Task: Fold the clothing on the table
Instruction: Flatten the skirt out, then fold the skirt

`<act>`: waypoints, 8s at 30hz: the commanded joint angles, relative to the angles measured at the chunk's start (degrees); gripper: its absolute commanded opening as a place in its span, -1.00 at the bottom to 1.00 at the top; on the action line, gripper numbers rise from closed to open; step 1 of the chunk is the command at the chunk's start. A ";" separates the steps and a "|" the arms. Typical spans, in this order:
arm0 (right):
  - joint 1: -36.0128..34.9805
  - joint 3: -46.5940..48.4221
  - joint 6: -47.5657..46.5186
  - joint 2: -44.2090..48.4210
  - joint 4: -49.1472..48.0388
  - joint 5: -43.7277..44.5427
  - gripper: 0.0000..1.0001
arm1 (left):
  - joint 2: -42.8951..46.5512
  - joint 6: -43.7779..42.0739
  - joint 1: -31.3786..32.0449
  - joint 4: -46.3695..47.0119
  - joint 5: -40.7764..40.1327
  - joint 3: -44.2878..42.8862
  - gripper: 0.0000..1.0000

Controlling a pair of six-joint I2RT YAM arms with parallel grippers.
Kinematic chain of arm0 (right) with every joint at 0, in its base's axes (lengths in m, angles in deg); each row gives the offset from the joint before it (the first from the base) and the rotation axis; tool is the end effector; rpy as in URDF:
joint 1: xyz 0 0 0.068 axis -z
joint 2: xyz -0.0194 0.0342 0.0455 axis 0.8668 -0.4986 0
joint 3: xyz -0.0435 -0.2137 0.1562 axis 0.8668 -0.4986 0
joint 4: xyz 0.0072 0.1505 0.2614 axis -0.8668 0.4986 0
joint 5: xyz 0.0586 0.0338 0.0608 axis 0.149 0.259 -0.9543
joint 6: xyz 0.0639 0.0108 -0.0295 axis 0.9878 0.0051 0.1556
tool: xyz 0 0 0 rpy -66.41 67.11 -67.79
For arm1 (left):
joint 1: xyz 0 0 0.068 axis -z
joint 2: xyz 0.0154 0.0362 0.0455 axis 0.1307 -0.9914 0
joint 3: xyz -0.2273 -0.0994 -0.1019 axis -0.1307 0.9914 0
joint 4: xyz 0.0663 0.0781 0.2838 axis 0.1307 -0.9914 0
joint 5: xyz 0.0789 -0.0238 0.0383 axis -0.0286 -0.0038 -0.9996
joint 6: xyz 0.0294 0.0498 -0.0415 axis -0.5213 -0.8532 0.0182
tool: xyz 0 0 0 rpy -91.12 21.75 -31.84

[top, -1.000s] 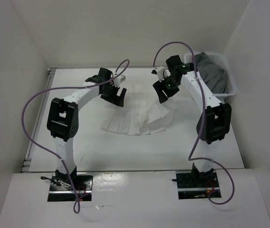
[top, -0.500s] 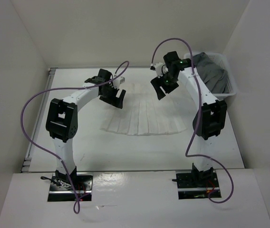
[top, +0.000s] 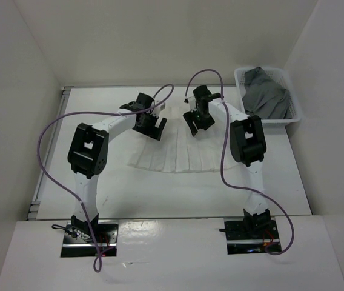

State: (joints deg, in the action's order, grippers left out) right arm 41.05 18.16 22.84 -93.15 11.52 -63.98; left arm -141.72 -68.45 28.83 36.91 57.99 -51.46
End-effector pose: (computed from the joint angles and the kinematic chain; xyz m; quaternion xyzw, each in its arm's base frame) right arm 0.4914 0.1753 0.1261 -0.2816 0.9412 0.0550 0.1785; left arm 0.4661 -0.1897 0.1557 0.1852 0.9340 -0.1149 0.2832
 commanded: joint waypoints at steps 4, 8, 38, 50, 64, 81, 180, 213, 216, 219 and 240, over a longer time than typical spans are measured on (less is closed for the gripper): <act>-1.08 5.45 3.35 -0.33 -3.88 1.24 0.48 | -5.09 6.91 1.00 1.01 -6.93 -5.81 0.98; -1.08 6.68 4.40 -0.94 -4.41 1.76 0.48 | -8.08 7.97 1.00 -0.58 -7.47 -10.83 0.98; -1.61 0.79 3.87 0.20 -6.25 3.34 0.50 | 0.17 16.50 1.00 -3.13 -9.92 10.78 0.87; -2.66 -0.53 3.35 6.17 -5.20 2.29 0.50 | 5.62 12.91 -0.40 -7.26 -14.32 4.20 0.85; -0.74 4.31 0.27 13.03 -4.06 1.67 0.38 | 2.12 0.16 -15.16 -6.47 14.64 -13.39 0.82; 1.91 0.79 -2.80 13.56 -4.06 1.50 0.37 | -19.24 -2.22 -22.38 -10.60 37.01 -28.59 0.46; 11.75 45.27 0.45 -26.69 1.04 -27.24 0.35 | -31.47 1.64 -21.76 -14.64 39.99 -31.50 0.10; 9.03 45.62 1.50 -20.73 3.94 -27.42 -1.00 | -23.65 0.51 -21.23 -15.78 36.83 -34.58 -0.70; 9.03 45.10 0.80 -17.74 3.94 -26.36 -1.00 | -21.01 0.50 -21.23 -15.78 36.30 -35.10 -0.70; 9.03 44.39 0.80 -15.37 3.94 -25.13 -1.00 | -19.17 -0.02 -21.23 -16.30 35.08 -35.63 -0.70; 5.17 29.97 -1.40 -7.01 4.12 -25.13 -1.00 | -20.47 -1.53 -19.92 -15.61 33.75 -27.01 0.41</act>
State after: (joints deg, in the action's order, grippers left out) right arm 47.45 48.43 22.55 -104.23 16.15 -89.05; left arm -160.91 -70.72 8.55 19.25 91.26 -75.83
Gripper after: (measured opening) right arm 0.045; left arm 0.703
